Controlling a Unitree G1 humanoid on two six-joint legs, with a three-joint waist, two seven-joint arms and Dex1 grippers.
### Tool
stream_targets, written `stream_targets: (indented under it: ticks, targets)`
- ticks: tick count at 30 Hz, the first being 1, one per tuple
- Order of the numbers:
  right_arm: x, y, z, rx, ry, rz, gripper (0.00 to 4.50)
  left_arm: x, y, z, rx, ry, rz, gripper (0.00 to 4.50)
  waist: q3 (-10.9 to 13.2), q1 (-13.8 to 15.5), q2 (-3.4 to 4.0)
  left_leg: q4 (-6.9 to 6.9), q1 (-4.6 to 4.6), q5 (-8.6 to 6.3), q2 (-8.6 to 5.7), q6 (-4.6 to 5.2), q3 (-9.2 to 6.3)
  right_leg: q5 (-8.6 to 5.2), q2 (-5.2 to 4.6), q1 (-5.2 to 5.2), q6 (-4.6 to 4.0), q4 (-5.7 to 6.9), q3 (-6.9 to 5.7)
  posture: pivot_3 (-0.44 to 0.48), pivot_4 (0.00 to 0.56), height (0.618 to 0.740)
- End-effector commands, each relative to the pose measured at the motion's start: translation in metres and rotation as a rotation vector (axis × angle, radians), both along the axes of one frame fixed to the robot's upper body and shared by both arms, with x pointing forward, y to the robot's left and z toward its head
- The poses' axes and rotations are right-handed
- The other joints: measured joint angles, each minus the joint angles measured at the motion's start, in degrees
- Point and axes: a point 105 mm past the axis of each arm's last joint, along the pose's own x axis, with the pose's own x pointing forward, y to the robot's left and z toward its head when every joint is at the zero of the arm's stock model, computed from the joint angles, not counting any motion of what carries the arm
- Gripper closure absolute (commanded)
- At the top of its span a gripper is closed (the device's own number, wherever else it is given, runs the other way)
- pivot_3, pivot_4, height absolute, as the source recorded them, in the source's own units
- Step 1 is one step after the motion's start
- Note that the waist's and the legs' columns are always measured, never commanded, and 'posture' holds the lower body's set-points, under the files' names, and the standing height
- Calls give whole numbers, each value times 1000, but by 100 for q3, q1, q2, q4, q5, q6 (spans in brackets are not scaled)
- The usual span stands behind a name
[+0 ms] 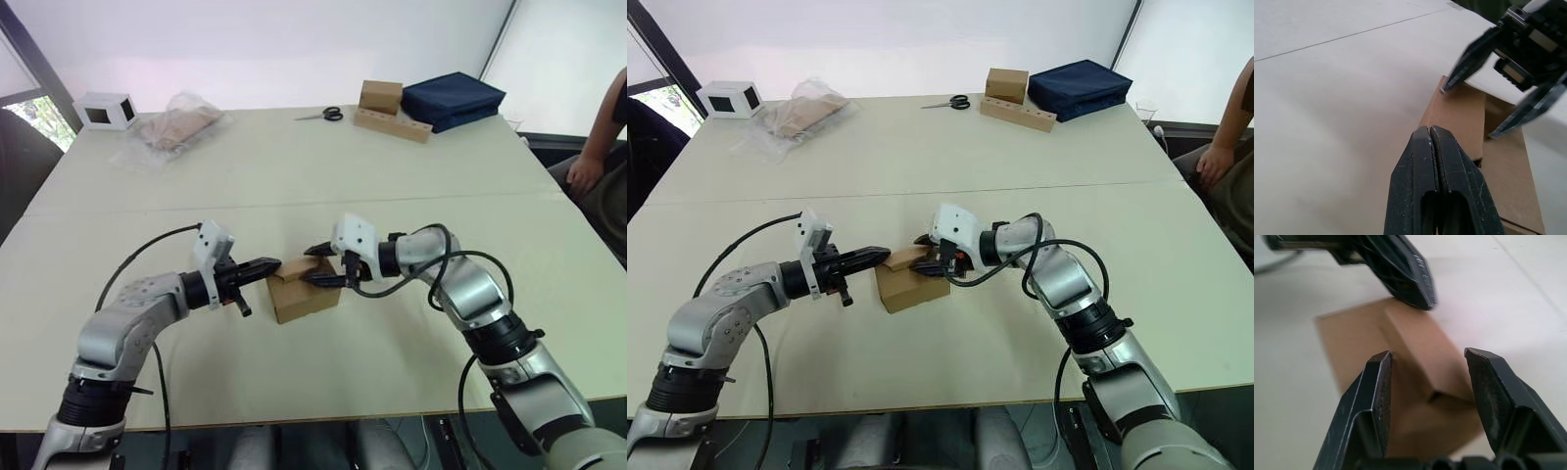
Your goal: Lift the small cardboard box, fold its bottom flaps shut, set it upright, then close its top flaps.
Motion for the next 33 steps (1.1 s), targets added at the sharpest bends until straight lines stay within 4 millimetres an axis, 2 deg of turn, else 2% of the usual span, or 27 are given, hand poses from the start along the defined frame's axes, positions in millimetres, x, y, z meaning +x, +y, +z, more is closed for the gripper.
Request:
stream_targets:
  ticks: [1,5,10,13,17,23,33]
  targets:
    - [-9,-2,15,62,25,24,2121,-2,-4,-6,41,1,-25,4500,0,6,0,0,0,-1,0,2,0,0,0,0,0,0,0,0,150,740]
    - [-6,-3,21,146,66,-27,2121,-1,-7,2,31,-32,-32,4500,0,2,0,0,0,-2,0,3,0,0,1,0,0,0,0,0,150,740]
    - [-2,-4,20,170,89,-64,2121,-6,-10,21,3,-69,-61,4500,0,-4,0,0,0,-2,0,4,0,0,2,-1,0,0,0,0,150,740]
    - [-3,-4,19,171,96,-66,2121,-11,-11,24,15,-72,-79,4500,0,-15,0,0,-1,-3,0,5,0,0,1,-1,0,0,0,0,150,740]
    - [-6,-2,15,159,95,-61,2121,-16,-13,17,29,-51,-87,4500,0,-26,0,0,-1,-3,1,5,1,0,2,-2,0,0,0,0,150,740]
    - [-12,-1,-8,51,86,-51,2121,-19,-16,-10,140,-11,-89,4500,0,-20,0,-1,-1,-3,1,6,0,0,3,-1,0,-1,0,0,150,740]
    - [-10,-2,-23,-20,80,-74,2121,-16,-18,-22,185,-10,-88,4500,-6,-12,1,0,6,-4,0,6,1,0,3,7,0,-1,0,0,150,740]
